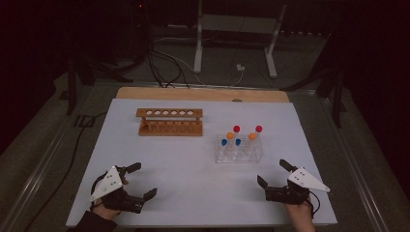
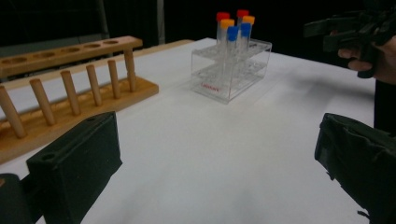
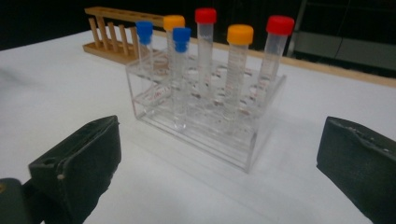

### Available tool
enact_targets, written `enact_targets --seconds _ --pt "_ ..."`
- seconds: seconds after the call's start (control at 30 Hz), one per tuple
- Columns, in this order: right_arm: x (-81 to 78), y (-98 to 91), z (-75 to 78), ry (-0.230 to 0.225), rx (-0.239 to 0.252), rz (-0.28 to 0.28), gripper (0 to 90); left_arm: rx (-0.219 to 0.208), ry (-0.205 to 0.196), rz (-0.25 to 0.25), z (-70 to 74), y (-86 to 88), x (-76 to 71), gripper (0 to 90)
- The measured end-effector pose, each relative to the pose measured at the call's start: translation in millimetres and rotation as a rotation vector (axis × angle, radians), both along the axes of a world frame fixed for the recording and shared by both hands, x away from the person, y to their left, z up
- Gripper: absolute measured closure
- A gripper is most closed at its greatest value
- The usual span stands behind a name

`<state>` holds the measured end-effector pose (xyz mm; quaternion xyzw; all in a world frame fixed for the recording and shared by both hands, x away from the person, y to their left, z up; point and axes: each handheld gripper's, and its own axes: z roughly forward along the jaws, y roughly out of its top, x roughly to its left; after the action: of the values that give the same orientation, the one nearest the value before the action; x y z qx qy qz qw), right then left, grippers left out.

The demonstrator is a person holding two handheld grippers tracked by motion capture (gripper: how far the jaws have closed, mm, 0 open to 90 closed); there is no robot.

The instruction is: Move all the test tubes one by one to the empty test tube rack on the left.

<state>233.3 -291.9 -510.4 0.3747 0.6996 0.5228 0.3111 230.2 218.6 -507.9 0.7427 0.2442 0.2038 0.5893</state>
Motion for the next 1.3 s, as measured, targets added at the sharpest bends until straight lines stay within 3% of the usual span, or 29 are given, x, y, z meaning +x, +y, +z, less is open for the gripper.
enact_targets --seconds 0.3,0.33,0.37,0.6,0.73,1.0,1.3 --pt "0.8 0.3 2.4 0.022 -0.013 -0.023 0.0 0.01 0.004 0.001 -0.1 -2.1 -1.1 1.1" --pt "1.1 0.2 2.7 0.033 -0.009 -0.024 0.0 0.011 0.004 0.002 -0.3 -2.5 -0.9 1.1" --pt "2.6 0.1 3.4 0.079 0.003 -0.024 0.0 0.015 0.006 -0.002 -0.5 -2.9 -0.4 1.1" --pt "3.5 -0.4 6.6 0.123 -0.025 -0.081 0.0 0.027 0.01 0.0 -0.4 -4.0 -0.6 1.1" --pt "3.7 -0.4 12.2 0.169 -0.009 -0.086 0.0 0.03 0.017 -0.002 -0.9 -5.1 0.1 1.1" --pt "-0.5 3.7 29.2 0.147 -0.04 -0.121 0.0 0.022 0.019 -0.006 -0.2 -4.3 0.1 1.1" --pt "-3.4 15.1 51.4 0.099 -0.015 -0.092 0.0 0.026 0.024 -0.012 -0.3 -5.0 0.3 1.0"
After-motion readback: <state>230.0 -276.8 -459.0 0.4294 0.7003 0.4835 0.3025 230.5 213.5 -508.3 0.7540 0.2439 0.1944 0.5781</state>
